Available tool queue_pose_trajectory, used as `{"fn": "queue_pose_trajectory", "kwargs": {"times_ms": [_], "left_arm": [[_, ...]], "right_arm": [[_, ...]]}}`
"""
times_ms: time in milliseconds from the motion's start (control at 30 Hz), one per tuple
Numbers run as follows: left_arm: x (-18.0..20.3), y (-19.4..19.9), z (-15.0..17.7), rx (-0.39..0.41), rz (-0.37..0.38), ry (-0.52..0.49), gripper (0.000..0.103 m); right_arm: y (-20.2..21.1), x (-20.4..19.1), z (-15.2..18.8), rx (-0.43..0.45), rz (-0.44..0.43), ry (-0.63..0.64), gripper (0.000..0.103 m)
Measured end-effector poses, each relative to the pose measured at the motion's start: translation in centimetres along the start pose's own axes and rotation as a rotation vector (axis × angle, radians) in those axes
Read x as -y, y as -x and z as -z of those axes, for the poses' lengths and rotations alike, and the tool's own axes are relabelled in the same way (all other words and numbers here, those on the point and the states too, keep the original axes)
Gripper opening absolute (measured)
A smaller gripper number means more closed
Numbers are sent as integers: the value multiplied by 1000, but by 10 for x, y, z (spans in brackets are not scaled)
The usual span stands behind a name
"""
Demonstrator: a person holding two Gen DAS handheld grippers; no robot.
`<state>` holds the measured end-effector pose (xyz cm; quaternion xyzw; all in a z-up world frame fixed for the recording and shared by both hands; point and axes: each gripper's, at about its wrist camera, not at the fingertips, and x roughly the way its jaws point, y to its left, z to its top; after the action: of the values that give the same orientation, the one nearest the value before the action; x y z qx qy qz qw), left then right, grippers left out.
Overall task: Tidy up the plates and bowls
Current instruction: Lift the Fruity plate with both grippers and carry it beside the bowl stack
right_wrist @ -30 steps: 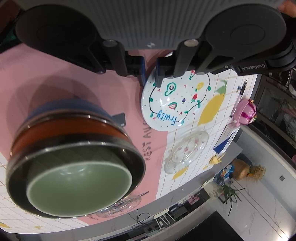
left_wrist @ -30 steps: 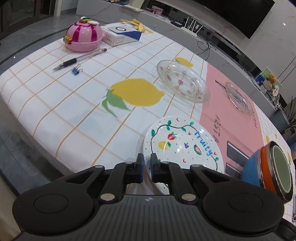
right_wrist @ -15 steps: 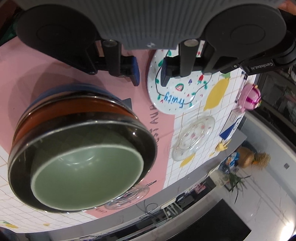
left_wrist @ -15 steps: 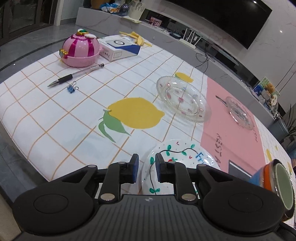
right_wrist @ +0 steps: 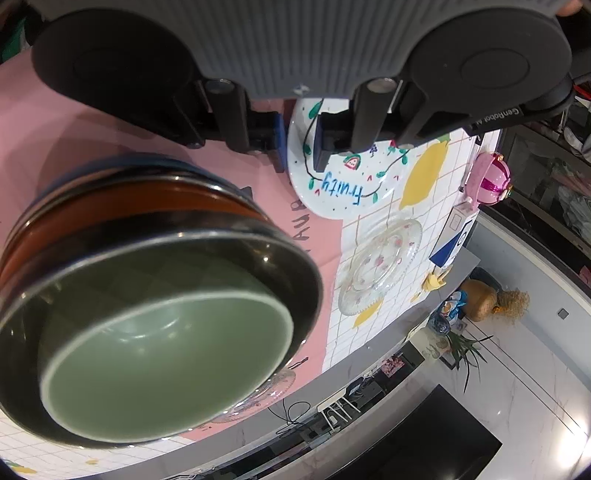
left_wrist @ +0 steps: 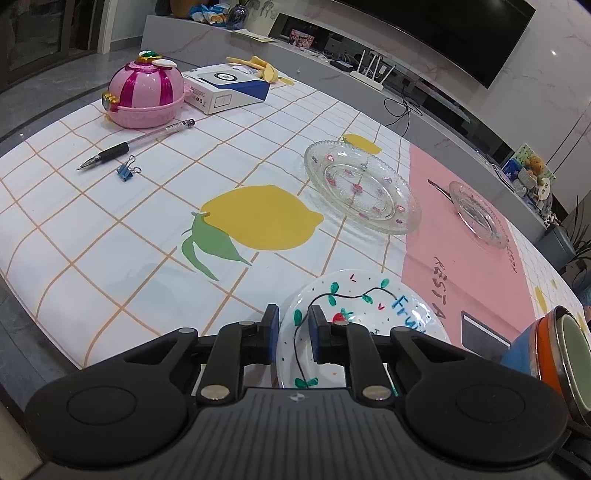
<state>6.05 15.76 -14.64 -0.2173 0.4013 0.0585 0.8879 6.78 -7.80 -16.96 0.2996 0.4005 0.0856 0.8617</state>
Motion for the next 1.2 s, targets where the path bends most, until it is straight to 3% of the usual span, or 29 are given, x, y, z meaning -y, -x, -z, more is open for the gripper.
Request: {"fn": "queue_pose_trajectory", "kwargs": {"times_ms": [67, 567, 900, 1200], "left_arm": [[0, 0, -1, -4, 0, 6, 17], [-8, 25, -4, 5, 71, 135, 14], [2, 57, -9, 60, 96, 141, 14], [25, 102, -18, 147, 206, 152, 14]], "right_arm": [[0, 1, -2, -8, 3, -6, 9], [12, 9, -9, -66, -46, -129, 9], [37, -2, -17, -23, -117, -126, 9], [80, -2, -36, 20, -181, -106, 9]]}}
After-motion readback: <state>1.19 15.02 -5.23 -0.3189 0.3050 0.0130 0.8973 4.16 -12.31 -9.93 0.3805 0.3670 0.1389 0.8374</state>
